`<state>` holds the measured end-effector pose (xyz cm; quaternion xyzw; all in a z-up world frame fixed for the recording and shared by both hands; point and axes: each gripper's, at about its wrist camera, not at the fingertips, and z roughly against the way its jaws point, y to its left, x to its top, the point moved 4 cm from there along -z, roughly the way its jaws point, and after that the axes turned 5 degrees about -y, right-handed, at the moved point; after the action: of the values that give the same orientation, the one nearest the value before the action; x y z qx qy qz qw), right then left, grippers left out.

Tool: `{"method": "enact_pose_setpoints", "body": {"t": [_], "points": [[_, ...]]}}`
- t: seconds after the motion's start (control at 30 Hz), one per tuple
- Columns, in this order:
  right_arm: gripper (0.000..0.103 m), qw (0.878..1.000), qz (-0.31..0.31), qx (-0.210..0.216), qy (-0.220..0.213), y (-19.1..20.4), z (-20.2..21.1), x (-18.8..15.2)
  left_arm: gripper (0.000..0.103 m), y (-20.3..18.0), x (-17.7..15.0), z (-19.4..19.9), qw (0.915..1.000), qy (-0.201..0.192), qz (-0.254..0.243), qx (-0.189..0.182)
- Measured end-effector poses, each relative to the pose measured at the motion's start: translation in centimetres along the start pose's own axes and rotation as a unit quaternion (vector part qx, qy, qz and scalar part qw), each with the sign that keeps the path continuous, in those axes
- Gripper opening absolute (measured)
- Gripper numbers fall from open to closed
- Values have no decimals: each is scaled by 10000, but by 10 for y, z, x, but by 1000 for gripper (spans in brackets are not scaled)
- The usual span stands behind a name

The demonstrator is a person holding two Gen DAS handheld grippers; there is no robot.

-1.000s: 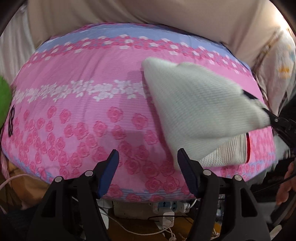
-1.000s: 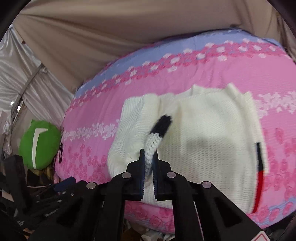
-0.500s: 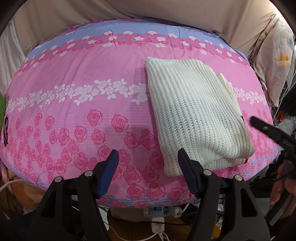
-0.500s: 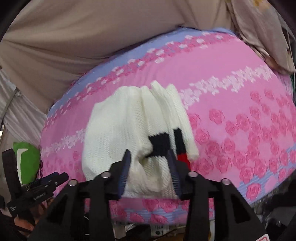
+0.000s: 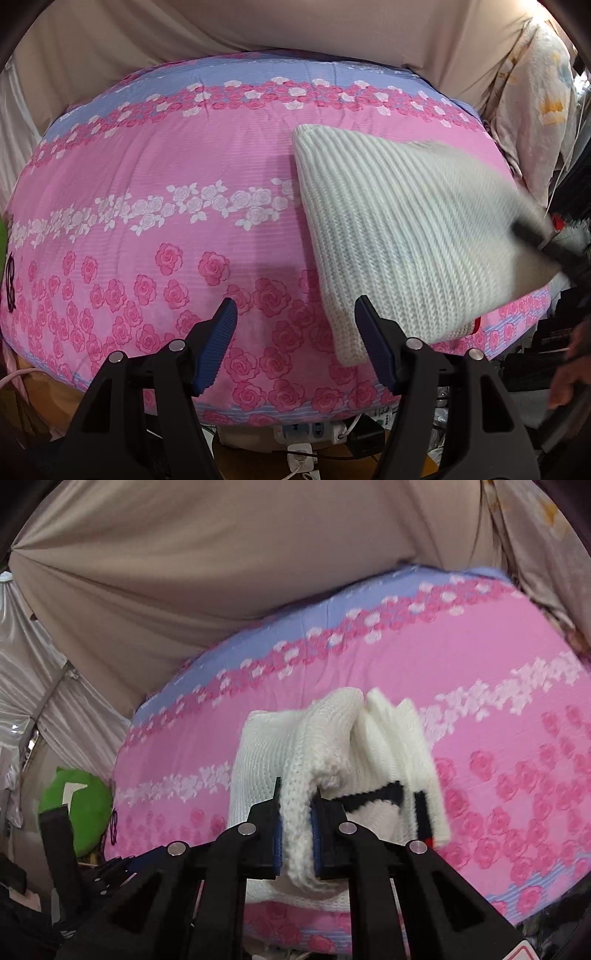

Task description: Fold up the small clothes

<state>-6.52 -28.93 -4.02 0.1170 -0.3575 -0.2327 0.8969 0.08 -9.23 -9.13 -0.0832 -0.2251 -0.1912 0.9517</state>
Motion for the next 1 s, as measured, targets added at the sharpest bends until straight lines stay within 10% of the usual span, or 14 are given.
{"method": "enact_pose_setpoints", "body": {"t": [0.17, 0.5, 0.67, 0.77, 0.9, 0.93, 0.97, 1.0], "points": [[13, 9857, -362, -799, 1440, -88, -66, -74, 64, -11, 0, -6, 9999, 63, -112, 49], [37, 9933, -630, -595, 768, -76, -9, -58, 72, -25, -15, -28, 9984, 508, 43, -228], [38, 9935, -643, -521, 776, -78, -27, -42, 72, -39, -27, -36, 9962, 729, 31, -484], [57, 9947, -312, -568, 792, -64, -47, -25, 72, -41, -33, -44, 9957, 825, 20, -431], [55, 9926, -351, -419, 1084, -68, -82, -22, 72, -23, -33, -56, 9946, 907, 450, -234], [49, 9924, -380, -316, 1127, -67, -86, -22, 72, -19, -30, -52, 9943, 875, 560, -259], [16, 9927, -427, -159, 1121, -63, -87, -19, 72, -16, -26, -47, 9945, 777, 633, -292], [16, 9936, -527, 1, 996, -59, -79, -12, 72, -13, -23, -42, 9951, 683, 648, -296]]}}
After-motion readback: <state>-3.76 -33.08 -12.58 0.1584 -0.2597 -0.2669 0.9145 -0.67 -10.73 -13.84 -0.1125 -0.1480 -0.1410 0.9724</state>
